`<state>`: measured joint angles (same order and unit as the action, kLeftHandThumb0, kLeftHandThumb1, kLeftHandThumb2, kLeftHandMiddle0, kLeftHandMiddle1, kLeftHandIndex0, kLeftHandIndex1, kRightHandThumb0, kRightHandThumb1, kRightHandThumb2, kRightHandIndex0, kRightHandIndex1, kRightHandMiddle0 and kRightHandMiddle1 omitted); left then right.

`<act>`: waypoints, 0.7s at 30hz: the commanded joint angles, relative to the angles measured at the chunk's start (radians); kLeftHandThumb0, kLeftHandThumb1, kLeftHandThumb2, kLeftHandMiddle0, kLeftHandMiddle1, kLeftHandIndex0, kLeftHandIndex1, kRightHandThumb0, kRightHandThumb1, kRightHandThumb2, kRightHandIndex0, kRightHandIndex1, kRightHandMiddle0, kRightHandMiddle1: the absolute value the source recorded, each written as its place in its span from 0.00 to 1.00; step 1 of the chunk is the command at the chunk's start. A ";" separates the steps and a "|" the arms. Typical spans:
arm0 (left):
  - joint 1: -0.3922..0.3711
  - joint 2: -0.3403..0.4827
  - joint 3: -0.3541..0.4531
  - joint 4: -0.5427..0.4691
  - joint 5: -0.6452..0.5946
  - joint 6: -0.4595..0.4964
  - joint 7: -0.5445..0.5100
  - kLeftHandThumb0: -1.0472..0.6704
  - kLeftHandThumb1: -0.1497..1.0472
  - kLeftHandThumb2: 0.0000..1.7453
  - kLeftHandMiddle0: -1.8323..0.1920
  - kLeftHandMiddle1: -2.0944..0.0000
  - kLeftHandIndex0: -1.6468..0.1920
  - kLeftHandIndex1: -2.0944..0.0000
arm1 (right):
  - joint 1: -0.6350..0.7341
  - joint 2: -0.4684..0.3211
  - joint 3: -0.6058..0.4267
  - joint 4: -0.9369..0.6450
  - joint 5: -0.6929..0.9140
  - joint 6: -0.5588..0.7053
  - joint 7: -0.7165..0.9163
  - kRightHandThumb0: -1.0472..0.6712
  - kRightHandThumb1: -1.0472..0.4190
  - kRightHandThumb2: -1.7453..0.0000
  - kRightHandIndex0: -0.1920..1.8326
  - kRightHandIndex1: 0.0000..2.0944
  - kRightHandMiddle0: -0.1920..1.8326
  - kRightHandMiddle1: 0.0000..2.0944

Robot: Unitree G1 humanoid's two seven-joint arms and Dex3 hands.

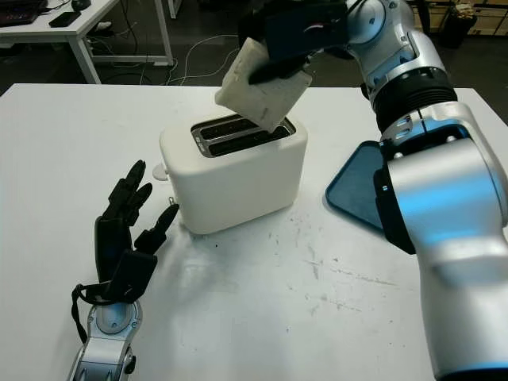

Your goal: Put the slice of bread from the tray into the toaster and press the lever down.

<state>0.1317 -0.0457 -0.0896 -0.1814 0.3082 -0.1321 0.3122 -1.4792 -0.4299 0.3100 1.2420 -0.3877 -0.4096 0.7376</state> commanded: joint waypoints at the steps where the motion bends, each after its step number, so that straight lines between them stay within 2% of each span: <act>1: -0.006 -0.004 -0.002 0.009 0.014 -0.018 0.010 0.23 0.89 0.11 0.74 0.84 0.69 1.00 | 0.024 0.006 0.001 0.009 -0.004 -0.034 -0.002 0.35 0.09 0.80 0.64 0.83 0.56 0.83; 6: -0.007 0.000 0.001 0.019 0.014 -0.032 0.011 0.23 0.89 0.11 0.74 0.83 0.69 1.00 | 0.043 0.008 0.020 0.010 -0.025 -0.039 -0.032 0.34 0.09 0.81 0.64 0.83 0.56 0.83; 21: -0.006 -0.008 -0.002 0.019 0.018 -0.023 0.019 0.24 0.89 0.11 0.75 0.81 0.69 1.00 | 0.056 0.008 0.009 0.017 -0.020 -0.033 0.060 0.34 0.09 0.81 0.64 0.83 0.55 0.83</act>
<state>0.1310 -0.0455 -0.0889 -0.1697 0.3097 -0.1443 0.3194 -1.4394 -0.4193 0.3101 1.2493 -0.4002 -0.4371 0.7760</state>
